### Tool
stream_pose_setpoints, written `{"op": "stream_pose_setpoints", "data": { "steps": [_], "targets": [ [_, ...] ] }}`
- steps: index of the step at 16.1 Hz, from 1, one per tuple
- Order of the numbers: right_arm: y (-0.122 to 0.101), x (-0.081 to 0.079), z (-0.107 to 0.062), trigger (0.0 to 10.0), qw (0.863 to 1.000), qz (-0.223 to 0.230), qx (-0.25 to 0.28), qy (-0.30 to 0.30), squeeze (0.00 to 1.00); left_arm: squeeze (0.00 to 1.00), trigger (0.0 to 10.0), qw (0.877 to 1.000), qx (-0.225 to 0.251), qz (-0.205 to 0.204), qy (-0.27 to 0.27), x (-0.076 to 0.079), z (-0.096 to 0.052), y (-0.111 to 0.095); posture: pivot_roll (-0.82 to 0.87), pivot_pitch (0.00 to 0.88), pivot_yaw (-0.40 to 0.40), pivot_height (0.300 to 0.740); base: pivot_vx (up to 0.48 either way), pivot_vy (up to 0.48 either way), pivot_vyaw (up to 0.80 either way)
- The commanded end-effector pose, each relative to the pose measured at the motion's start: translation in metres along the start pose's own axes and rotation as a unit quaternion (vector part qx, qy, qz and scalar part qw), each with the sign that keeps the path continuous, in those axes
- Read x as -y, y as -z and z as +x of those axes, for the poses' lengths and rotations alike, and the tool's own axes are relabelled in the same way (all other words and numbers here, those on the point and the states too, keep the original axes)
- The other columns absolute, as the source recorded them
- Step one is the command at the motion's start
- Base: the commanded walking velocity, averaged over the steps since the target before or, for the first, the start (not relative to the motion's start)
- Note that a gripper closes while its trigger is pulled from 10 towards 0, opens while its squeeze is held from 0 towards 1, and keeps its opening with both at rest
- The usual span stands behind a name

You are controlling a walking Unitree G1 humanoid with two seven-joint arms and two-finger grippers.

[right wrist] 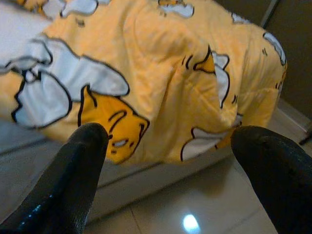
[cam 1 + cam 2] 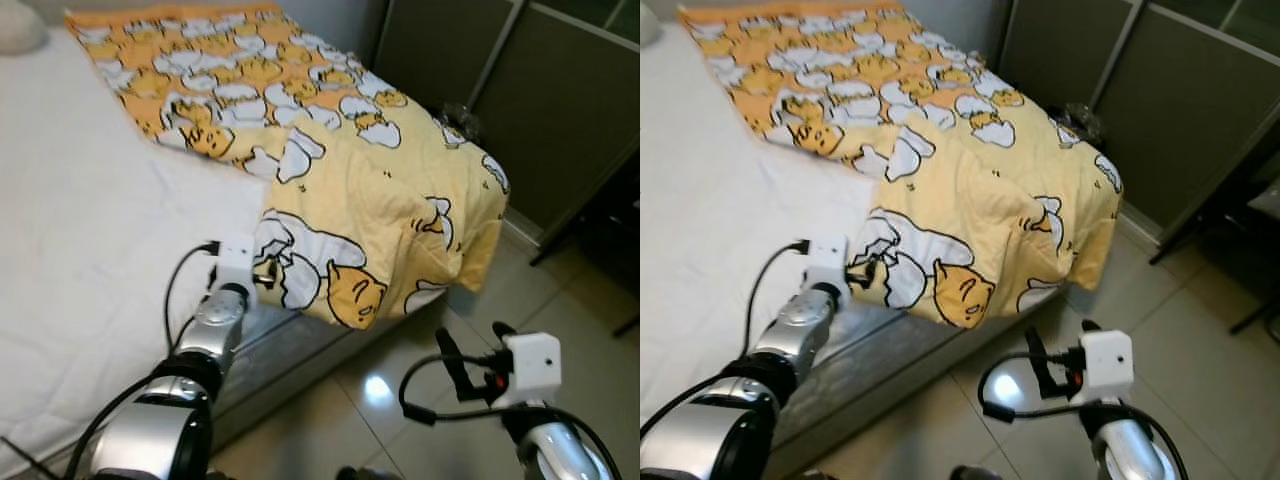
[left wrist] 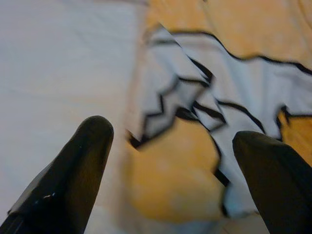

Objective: Clean up the room

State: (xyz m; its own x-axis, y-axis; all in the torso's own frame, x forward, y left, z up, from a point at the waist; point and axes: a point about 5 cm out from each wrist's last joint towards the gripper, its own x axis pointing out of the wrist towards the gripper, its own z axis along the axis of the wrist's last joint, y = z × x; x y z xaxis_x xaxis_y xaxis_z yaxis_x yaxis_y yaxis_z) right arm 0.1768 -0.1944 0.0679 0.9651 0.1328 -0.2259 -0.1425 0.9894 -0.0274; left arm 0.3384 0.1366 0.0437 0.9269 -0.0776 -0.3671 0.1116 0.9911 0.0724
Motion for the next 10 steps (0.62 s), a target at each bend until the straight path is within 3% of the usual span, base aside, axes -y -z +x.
{"op": "stream_pose_setpoints", "data": {
  "steps": [1,4,7,8,10],
  "targets": [
    [-0.005,0.003,-0.004,10.0,1.000,-0.002,-0.001,-0.005,0.00,0.00,10.0,1.000,-0.010,0.014,0.018,0.014,0.001,0.002,-0.23,0.155,-0.131,0.740,0.000,0.000,0.00],
    [-0.008,-0.001,-0.016,10.0,1.000,-0.005,-0.014,-0.019,0.00,0.00,10.0,0.999,-0.033,0.008,0.002,0.021,0.000,0.009,-0.27,0.197,-0.157,0.740,0.000,0.000,0.00],
    [-0.006,0.000,-0.034,10.0,0.999,-0.009,-0.037,-0.019,0.00,0.00,10.0,0.997,-0.044,0.016,-0.063,0.006,0.001,0.008,-0.32,0.219,-0.165,0.740,0.000,0.000,0.00],
    [-0.008,0.002,-0.039,10.0,0.999,-0.011,-0.041,-0.013,0.00,0.00,10.0,0.996,-0.033,-0.007,-0.088,-0.002,0.003,0.001,-0.34,0.221,-0.160,0.740,0.000,0.000,0.00],
    [-0.009,0.004,-0.043,10.0,0.999,-0.009,-0.043,-0.002,0.00,0.00,10.0,0.993,-0.013,0.007,-0.114,-0.011,0.004,-0.007,-0.34,0.223,-0.155,0.740,0.000,0.000,0.00]
  ]
}}
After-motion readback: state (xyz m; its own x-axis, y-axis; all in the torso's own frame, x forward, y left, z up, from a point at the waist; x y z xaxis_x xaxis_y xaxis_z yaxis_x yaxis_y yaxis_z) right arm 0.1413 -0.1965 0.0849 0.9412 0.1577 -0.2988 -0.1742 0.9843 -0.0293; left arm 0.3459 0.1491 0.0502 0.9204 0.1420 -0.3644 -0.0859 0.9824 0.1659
